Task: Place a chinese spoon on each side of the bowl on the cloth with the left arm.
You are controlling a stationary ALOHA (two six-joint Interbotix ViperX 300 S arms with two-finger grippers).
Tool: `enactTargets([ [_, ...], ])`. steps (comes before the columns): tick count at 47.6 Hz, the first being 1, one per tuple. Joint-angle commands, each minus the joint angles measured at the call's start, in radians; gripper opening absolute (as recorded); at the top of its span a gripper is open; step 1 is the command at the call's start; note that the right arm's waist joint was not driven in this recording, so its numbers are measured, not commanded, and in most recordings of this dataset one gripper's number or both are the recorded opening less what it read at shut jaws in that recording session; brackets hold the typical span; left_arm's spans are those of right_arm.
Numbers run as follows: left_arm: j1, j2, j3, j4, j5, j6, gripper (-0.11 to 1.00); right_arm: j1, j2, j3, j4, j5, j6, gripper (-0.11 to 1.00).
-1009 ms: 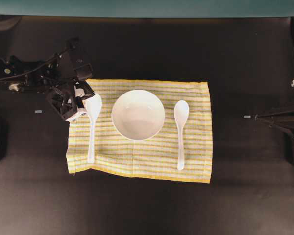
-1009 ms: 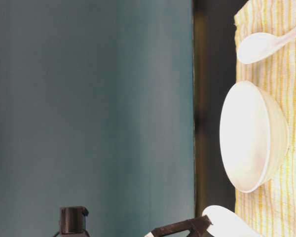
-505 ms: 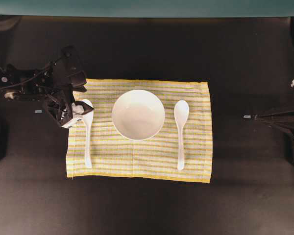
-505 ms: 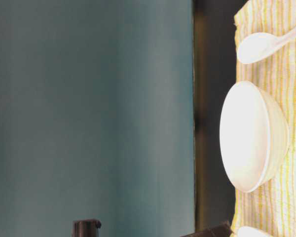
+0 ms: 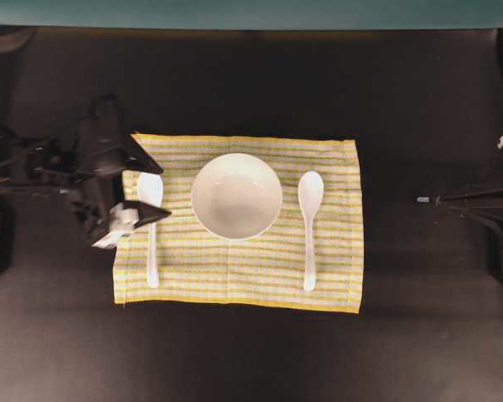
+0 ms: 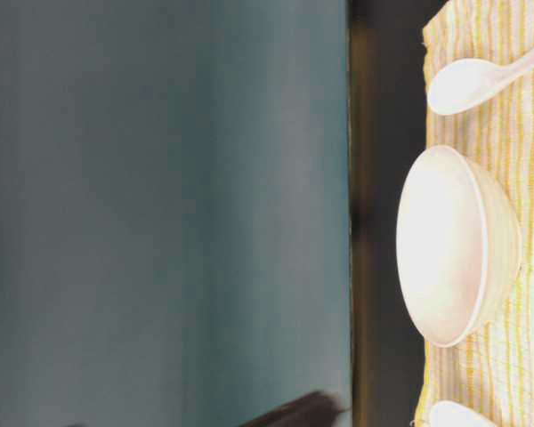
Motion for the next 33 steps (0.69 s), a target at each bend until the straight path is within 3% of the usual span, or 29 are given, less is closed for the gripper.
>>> enactTargets([
  [1, -0.026, -0.104, 0.011, 0.003, 0.000, -0.009, 0.85, 0.000, 0.008, -0.003, 0.002, 0.005, 0.008, 0.00],
  [23, -0.060, -0.569, 0.215, 0.003, 0.009, -0.009, 0.85, 0.000, 0.000, 0.008, 0.002, 0.138, 0.008, 0.00],
  [33, -0.060, -0.678, 0.245, 0.003, 0.057, 0.005, 0.85, 0.000, 0.000, 0.012, 0.002, 0.160, 0.008, 0.00],
])
